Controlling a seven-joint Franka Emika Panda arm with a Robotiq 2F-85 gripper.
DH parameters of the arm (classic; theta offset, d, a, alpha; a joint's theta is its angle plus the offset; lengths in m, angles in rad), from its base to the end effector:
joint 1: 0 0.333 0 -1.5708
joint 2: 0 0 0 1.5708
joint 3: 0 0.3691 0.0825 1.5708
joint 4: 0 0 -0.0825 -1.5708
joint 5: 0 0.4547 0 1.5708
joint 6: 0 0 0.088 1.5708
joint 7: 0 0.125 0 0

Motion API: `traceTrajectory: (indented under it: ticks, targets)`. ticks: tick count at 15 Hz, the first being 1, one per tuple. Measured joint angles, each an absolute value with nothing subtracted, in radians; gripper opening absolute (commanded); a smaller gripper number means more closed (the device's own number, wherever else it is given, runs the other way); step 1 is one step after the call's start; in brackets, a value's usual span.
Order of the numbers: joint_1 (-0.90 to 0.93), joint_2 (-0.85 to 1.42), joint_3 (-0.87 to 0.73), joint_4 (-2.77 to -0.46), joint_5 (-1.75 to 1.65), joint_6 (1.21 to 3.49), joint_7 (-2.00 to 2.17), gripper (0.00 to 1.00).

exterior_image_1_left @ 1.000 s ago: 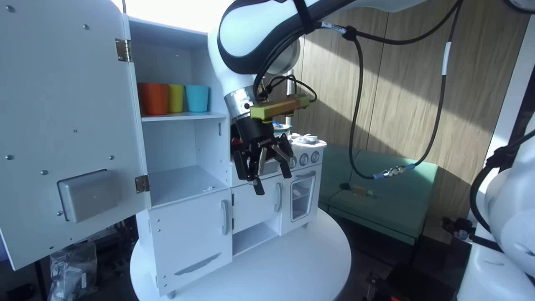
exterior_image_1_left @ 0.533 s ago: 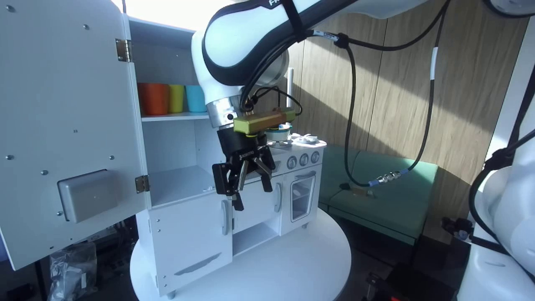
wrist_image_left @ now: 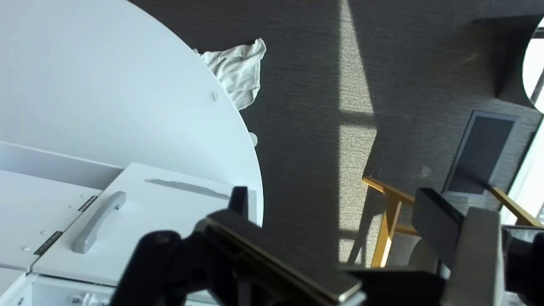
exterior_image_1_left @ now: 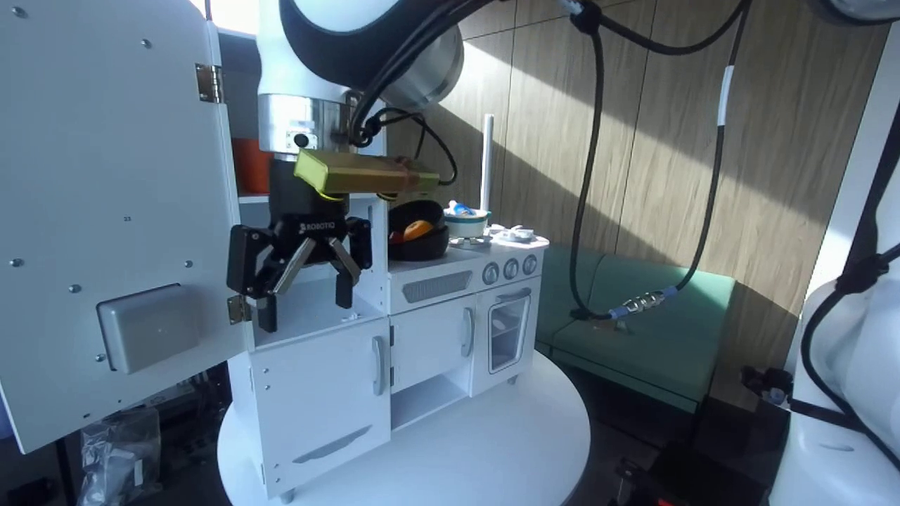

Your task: Close the open cabinet door.

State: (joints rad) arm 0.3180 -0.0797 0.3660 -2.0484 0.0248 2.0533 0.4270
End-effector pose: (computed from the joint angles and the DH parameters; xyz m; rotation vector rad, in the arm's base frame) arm 0.4639 0.3853 0.4870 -3.0794 -0.3814 -0.1098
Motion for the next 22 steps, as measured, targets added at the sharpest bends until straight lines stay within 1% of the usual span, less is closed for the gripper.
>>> traceTrajectory:
  ticks: [3, 10, 17, 19, 22]
  targets:
    - [0.327, -0.086, 0.382, -1.984, -0.020, 2.083, 0.539, 1.00]
    - [0.319, -0.025, 0.376, -1.789, -0.094, 2.057, 0.852, 1.00]
    - [0.295, -0.003, 0.316, -1.554, -0.096, 1.979, 0.988, 1.00]
    - [0.289, -0.003, 0.302, -1.510, -0.095, 1.996, 1.037, 1.00]
    - [0.288, -0.002, 0.300, -1.510, -0.094, 1.990, 1.038, 1.00]
